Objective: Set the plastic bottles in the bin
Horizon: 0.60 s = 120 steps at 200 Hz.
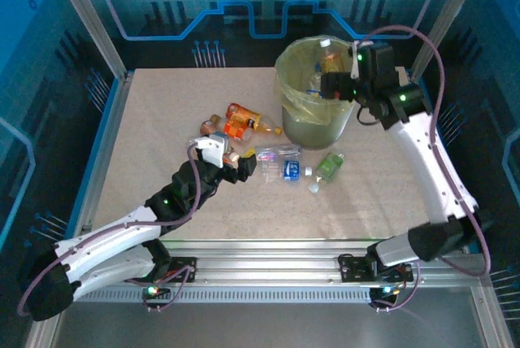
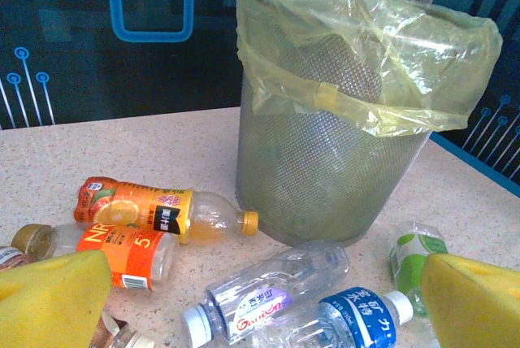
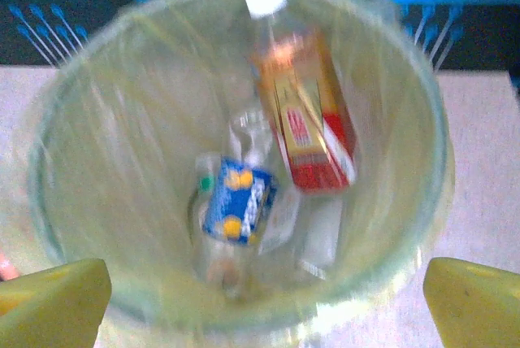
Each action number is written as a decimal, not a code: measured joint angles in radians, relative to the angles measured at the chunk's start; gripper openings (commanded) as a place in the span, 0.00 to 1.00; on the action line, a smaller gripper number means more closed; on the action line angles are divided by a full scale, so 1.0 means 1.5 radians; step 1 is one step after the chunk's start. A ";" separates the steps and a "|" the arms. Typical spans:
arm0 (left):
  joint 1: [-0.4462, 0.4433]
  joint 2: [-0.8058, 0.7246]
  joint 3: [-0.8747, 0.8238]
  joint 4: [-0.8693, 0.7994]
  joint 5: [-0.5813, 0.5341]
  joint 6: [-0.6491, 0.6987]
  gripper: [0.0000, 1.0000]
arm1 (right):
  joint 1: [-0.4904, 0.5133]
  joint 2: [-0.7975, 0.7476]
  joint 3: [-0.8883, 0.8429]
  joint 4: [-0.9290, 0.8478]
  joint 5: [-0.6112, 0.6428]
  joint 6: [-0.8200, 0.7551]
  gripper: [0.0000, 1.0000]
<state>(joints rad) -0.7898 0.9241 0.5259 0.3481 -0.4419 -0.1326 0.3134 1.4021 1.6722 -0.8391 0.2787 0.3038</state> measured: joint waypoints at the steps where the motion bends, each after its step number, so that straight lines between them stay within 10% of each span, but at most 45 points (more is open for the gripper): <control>1: 0.000 0.000 0.000 0.000 0.000 0.000 0.99 | 0.000 -0.006 -0.008 0.000 0.000 0.004 1.00; 120: 0.024 0.072 0.000 0.031 -0.008 -0.047 0.99 | -0.015 -0.275 -0.485 0.004 -0.048 0.253 1.00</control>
<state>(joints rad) -0.7544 1.0325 0.5259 0.3943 -0.4534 -0.2031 0.2909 0.9901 0.9440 -0.8333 0.2070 0.6827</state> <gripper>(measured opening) 0.990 0.997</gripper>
